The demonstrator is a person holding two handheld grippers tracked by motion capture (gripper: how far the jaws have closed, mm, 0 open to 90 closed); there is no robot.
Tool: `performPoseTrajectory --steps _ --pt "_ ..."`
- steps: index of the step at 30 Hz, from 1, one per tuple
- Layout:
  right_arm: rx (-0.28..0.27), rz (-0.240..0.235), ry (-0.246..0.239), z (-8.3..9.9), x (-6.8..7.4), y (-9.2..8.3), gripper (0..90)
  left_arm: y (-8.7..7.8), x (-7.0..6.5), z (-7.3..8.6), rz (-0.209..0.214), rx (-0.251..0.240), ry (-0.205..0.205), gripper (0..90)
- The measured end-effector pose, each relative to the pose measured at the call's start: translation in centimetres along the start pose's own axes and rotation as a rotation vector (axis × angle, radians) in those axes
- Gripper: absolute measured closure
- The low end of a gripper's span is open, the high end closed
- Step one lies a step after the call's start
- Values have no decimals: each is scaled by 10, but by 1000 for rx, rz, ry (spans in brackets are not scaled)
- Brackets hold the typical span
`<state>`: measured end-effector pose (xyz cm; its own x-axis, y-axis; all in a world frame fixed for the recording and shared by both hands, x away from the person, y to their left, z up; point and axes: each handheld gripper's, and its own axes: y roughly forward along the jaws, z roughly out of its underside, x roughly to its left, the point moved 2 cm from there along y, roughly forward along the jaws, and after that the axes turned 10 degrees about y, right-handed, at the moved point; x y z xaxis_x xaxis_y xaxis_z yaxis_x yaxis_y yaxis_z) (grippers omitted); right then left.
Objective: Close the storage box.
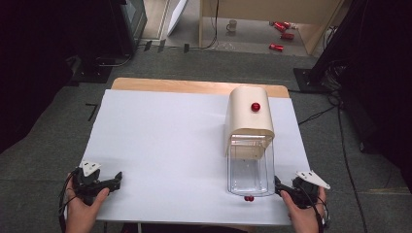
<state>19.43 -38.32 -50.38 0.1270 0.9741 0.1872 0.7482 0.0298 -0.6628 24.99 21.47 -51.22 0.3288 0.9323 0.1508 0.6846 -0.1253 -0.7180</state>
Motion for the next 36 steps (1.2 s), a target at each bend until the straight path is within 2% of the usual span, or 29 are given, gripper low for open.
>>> performPoseTrajectory --steps 6,13,18,19,22,23,29,36 --pt "4 -3 -7 2 2 -4 132 0 0 0 0 0 1 22" --pt "17 -31 -17 7 5 -14 132 0 0 0 0 0 0 22" --pt "32 -82 -40 10 10 -23 133 0 0 0 0 0 0 22" --pt "42 -103 -59 12 13 -27 134 0 0 0 0 0 0 22" --pt "56 -119 -75 13 14 -30 135 0 0 0 0 0 0 22" --pt "70 -134 -94 14 16 -32 135 0 0 0 0 0 0 22" --pt "81 -157 -129 15 18 -36 146 0 0 0 -1 -1 1 22" --pt "74 -185 -138 15 16 -42 145 0 0 0 -1 -1 1 22"
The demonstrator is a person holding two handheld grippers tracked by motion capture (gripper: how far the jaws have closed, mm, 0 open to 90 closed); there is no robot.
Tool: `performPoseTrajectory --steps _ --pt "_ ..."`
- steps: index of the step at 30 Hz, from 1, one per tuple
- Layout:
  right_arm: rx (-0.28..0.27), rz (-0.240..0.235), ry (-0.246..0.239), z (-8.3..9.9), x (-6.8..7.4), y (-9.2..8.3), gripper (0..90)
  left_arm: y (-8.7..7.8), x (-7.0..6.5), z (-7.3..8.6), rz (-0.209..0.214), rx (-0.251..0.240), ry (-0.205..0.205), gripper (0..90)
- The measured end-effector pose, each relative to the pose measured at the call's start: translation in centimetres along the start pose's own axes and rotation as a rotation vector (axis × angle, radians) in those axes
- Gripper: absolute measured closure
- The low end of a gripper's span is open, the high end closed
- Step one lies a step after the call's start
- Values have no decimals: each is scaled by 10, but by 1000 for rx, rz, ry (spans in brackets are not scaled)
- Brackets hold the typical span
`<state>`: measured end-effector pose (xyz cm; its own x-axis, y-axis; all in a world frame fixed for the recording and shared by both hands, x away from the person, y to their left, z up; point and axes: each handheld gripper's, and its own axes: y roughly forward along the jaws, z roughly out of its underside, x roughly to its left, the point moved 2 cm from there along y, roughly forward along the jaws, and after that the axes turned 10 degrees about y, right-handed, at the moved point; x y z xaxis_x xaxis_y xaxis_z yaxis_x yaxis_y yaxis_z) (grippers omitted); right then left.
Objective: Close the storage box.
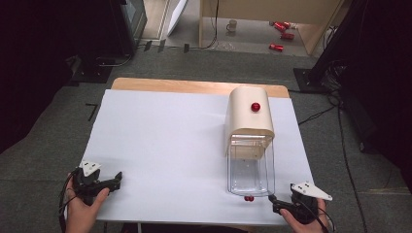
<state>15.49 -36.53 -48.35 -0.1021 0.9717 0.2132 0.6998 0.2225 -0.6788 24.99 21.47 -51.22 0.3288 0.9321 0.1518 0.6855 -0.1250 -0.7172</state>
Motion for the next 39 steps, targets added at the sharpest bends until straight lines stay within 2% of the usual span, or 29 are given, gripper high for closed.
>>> performPoseTrajectory --steps 9,18,24,31,35,39 --pt "-5 -21 -23 2 2 -11 155 0 0 0 0 0 0 22" --pt "7 -79 -90 0 12 -20 173 0 0 0 0 0 0 22" --pt "-14 -94 -132 -2 22 -19 243 0 0 0 0 0 0 22" --pt "-41 -139 -145 -5 30 -22 359 0 0 0 0 0 0 22" --pt "-50 -163 -148 -8 31 -25 372 0 0 0 0 0 1 22" --pt "-58 -159 -160 -10 35 -26 385 0 0 0 0 0 1 22"
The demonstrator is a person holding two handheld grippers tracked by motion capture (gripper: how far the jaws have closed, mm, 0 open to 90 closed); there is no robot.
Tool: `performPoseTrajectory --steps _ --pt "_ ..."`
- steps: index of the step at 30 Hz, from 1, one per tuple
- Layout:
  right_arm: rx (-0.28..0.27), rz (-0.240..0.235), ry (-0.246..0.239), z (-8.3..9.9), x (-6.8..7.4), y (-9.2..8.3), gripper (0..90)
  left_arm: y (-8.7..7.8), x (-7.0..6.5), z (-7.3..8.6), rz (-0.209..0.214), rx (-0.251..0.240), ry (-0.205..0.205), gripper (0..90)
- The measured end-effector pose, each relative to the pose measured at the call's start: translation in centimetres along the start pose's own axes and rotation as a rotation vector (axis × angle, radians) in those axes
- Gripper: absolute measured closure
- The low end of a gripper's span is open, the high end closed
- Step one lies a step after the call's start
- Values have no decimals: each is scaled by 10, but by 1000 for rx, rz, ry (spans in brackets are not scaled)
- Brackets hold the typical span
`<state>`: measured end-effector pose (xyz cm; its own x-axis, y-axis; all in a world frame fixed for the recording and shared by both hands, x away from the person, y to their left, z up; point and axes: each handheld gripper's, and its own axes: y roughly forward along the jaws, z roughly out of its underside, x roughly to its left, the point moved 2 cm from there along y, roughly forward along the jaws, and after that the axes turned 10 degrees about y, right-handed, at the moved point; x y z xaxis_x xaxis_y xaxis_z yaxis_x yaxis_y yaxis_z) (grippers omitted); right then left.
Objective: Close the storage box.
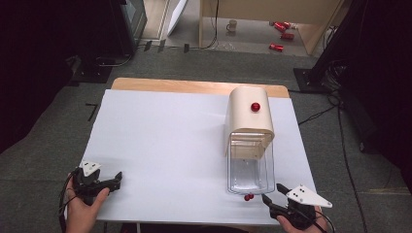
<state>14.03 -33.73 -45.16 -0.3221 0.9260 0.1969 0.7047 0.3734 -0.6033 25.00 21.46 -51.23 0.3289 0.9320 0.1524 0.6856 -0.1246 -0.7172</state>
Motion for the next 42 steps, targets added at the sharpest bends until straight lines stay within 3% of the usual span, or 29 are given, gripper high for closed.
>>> performPoseTrajectory --steps 5,25,36,42 --pt "-6 -4 -15 -4 3 -2 395 0 0 0 0 0 0 22" --pt "-96 3 46 -25 2 -5 443 0 0 0 0 0 0 22" --pt "-153 19 72 -41 0 1 527 0 0 0 0 0 0 22" --pt "-187 46 133 -47 -9 4 624 0 0 0 0 0 0 22"
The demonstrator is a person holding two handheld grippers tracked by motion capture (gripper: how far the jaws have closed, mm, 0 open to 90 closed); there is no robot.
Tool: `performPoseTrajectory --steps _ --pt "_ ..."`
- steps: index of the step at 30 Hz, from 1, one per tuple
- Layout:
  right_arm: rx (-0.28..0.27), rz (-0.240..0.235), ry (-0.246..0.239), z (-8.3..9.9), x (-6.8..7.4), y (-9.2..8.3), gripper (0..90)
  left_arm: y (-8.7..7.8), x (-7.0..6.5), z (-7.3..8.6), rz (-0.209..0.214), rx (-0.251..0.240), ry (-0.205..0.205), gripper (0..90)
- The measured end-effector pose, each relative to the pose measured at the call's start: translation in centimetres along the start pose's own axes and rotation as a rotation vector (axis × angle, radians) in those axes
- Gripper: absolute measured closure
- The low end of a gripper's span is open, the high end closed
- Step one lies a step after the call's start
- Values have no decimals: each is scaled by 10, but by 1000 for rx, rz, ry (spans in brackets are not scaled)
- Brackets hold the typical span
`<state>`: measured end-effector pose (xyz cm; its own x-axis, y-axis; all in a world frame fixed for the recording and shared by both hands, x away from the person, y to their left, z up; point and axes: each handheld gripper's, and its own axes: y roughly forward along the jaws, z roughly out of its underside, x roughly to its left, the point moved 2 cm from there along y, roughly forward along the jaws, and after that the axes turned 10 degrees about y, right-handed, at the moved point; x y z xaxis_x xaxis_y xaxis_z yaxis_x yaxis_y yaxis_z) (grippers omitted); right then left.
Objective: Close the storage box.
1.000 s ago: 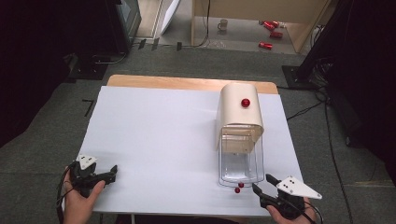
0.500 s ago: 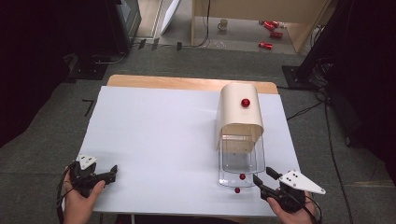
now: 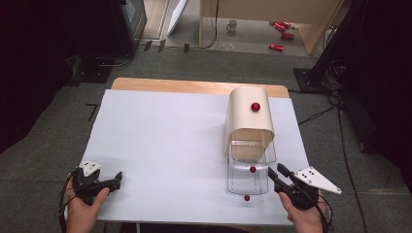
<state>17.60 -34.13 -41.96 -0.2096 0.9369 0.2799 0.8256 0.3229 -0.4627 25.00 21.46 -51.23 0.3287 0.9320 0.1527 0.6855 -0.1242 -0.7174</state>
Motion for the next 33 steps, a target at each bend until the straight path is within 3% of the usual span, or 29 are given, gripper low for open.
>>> performPoseTrajectory --steps 10,14,22,33 --pt "-14 -32 9 -11 4 13 692 0 0 0 0 0 0 22" --pt "-17 -11 25 -16 5 24 697 0 0 0 0 0 0 22" --pt "-3 30 73 -23 2 42 537 0 0 0 0 0 0 22" --pt "-3 62 69 -28 1 55 478 0 0 0 1 0 -1 22"
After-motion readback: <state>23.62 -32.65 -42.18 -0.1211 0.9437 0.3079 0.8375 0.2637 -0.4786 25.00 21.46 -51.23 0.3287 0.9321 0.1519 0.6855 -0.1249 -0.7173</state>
